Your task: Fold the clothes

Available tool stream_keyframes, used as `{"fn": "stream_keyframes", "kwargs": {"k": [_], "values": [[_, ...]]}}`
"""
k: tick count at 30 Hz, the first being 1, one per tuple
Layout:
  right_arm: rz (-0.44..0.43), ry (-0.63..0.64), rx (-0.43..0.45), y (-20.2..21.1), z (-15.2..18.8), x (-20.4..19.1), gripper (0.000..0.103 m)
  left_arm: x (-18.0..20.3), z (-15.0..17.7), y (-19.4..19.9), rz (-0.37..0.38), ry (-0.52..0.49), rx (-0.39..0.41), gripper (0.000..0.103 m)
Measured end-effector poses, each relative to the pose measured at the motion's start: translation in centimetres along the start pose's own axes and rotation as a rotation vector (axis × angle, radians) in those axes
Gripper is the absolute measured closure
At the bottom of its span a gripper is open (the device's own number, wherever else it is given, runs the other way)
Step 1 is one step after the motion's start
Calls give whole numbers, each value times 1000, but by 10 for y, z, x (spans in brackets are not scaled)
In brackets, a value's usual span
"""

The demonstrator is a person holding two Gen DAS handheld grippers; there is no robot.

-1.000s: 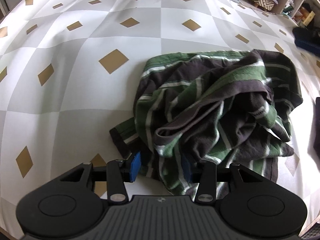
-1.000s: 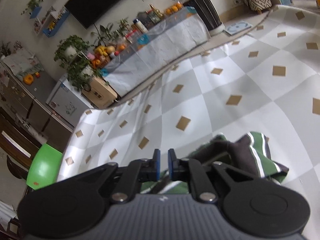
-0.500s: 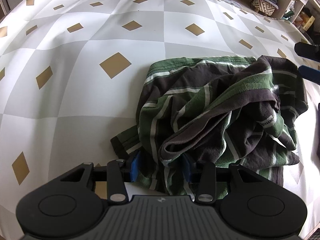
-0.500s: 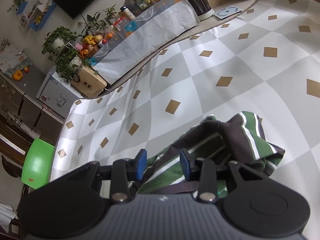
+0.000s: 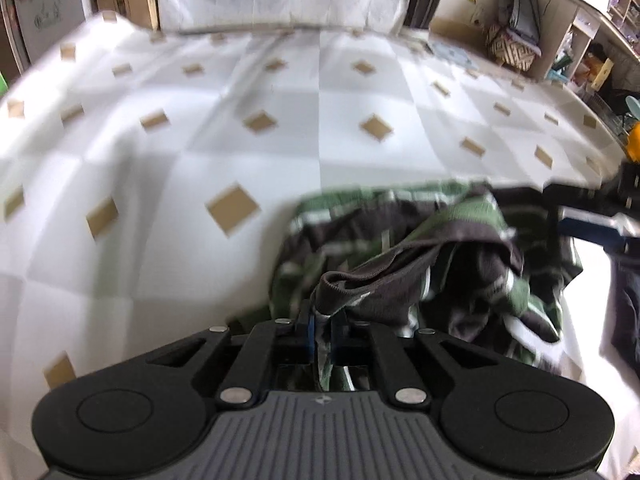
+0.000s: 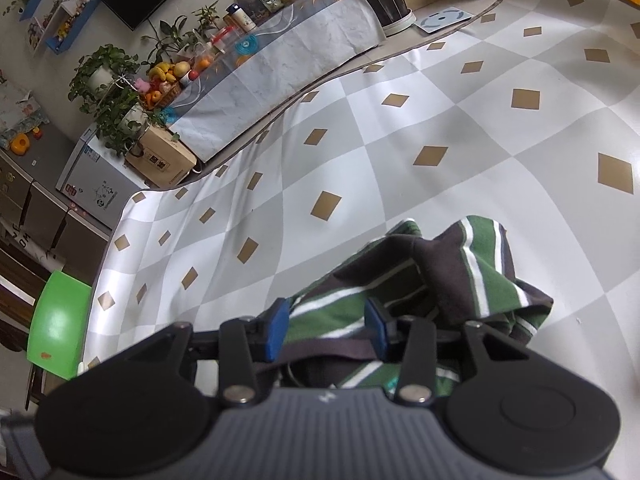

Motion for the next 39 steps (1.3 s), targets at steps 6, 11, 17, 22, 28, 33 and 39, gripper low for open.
{"fn": "stream_keyframes", "kwargs": {"k": [6, 11, 17, 22, 28, 33, 39], "values": [[14, 9, -20, 0, 2, 1, 63, -13, -15, 3, 20, 77, 11, 98], [32, 21, -41, -2, 3, 3, 61, -18, -27, 10, 16, 99, 52, 99], [62, 19, -73, -6, 7, 10, 55, -19, -35, 9, 13, 124, 61, 99], [67, -60, -98, -11, 7, 27, 51, -19, -29, 0, -1, 114, 17, 98], [53, -128, -114, -21, 6, 38, 47, -33, -23, -10, -46, 142, -14, 74], [53, -134, -120, -36, 6, 37, 45, -34, -18, -21, -45, 138, -46, 66], [55, -137, -133, -48, 6, 36, 45, -32, -14, -30, -44, 126, -54, 59]]}}
Point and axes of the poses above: each gripper's, at about its wrist camera, not at the fingertips, and y roughly against the way its jaws point, x to its right, z to its underside, the point moved 1 cm from there along -y, roughly the way its jaws point, and after that the axes turned 4 degrees about x, right-handed, at the moved point
